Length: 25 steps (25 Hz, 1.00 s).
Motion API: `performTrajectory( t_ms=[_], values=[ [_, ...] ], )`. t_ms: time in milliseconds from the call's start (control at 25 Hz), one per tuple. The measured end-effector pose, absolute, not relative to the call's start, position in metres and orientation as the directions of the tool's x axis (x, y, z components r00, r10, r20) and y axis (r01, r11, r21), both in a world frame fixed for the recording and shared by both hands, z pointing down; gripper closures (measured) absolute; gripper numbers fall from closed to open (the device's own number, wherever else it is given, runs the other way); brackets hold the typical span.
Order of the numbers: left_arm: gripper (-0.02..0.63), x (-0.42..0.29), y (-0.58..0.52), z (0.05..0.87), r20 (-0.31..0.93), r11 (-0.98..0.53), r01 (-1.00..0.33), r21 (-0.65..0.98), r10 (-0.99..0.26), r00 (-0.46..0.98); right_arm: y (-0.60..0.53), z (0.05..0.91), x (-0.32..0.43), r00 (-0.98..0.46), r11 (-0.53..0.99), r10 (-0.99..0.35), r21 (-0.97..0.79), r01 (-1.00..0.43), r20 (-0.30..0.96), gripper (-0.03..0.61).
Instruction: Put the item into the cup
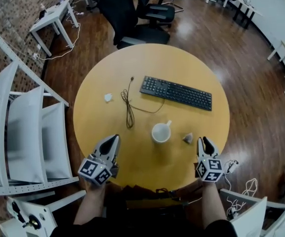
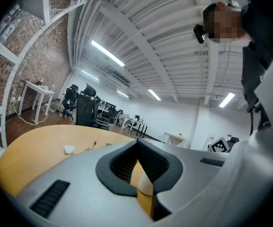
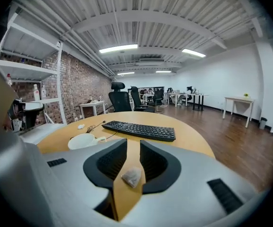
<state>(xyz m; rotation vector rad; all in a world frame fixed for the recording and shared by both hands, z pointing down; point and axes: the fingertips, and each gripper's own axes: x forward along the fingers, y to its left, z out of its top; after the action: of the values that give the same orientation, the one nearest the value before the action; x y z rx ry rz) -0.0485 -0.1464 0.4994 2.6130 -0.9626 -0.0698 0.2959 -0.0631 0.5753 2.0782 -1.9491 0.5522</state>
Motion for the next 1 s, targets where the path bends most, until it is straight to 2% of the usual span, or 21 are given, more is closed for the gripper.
performTrajectory(
  t_ms=[120,200,1000],
  values=[
    [0.621,-0.054,-0.147,0.505,0.095,-0.684,-0.642,0.346,-0.655,0.750,-0.067,0.593,0.295,0.015,-0.062,-0.883,-0.085,-0.994,0.470,0.489],
    [0.621,-0.054,-0.147,0.508,0.105,-0.676,-0.649,0.349,-0.660,0.744,-0.070,0.606,0.294,-0.006,-0.045,-0.865,-0.091,-0.995,0.502,0.462],
    [0.621,-0.069,-0.140,0.549,0.221,-0.590,-0.712,0.381,-0.690,0.690,-0.094,0.682,0.295,-0.047,-0.007,-0.760,-0.080,-0.997,0.648,0.460]
  ],
)
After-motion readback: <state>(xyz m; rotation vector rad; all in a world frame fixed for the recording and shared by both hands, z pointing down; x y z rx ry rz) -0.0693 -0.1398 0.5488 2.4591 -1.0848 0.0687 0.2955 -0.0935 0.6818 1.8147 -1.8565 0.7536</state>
